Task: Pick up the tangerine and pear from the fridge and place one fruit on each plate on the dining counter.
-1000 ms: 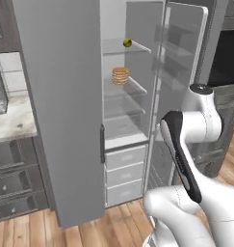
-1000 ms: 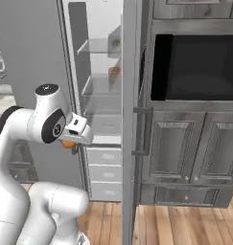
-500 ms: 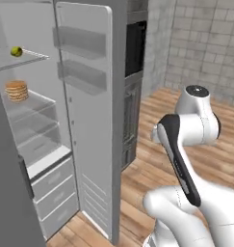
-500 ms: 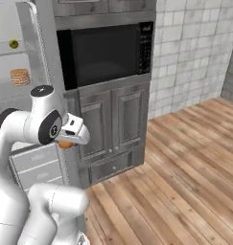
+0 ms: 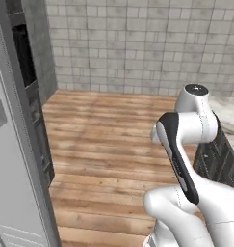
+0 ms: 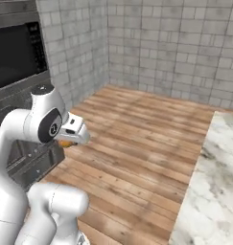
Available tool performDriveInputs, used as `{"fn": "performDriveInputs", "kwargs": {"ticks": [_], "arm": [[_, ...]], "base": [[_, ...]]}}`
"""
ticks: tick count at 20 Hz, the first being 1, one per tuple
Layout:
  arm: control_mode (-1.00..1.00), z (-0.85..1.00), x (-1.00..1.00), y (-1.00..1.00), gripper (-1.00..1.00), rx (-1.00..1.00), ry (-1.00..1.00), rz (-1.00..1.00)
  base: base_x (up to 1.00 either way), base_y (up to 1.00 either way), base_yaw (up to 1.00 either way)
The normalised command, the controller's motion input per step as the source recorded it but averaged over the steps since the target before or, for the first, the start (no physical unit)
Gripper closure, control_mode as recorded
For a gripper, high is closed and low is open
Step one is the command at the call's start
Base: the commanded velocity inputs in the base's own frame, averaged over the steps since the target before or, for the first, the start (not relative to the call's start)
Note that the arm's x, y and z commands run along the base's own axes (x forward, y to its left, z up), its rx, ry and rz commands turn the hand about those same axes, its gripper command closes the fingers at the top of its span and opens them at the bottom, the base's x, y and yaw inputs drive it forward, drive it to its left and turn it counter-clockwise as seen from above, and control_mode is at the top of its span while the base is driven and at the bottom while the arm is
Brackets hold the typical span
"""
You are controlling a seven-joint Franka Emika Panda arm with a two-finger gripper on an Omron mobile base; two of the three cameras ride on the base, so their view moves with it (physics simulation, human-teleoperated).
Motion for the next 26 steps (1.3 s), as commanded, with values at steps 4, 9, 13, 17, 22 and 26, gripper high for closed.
{"fn": "performDriveInputs", "kwargs": {"ticks": [4,9,13,17,22,26], "arm": [[1.0,0.0,0.0,0.0,1.0,0.0,0.0,0.0],[1.0,0.0,0.0,0.0,1.0,0.0,0.0,0.0],[1.0,0.0,0.0,0.0,1.0,0.0,0.0,0.0],[1.0,0.0,0.0,0.0,1.0,0.0,0.0,0.0],[1.0,0.0,0.0,0.0,1.0,0.0,0.0,0.0],[1.0,0.0,0.0,0.0,1.0,0.0,0.0,0.0]], "base": [[0.31,-0.53,-0.61],[0.84,-0.35,-0.12],[0.99,-0.08,0.04],[1.0,0.0,0.0],[1.0,0.02,-0.06],[1.0,0.23,-0.15]]}}
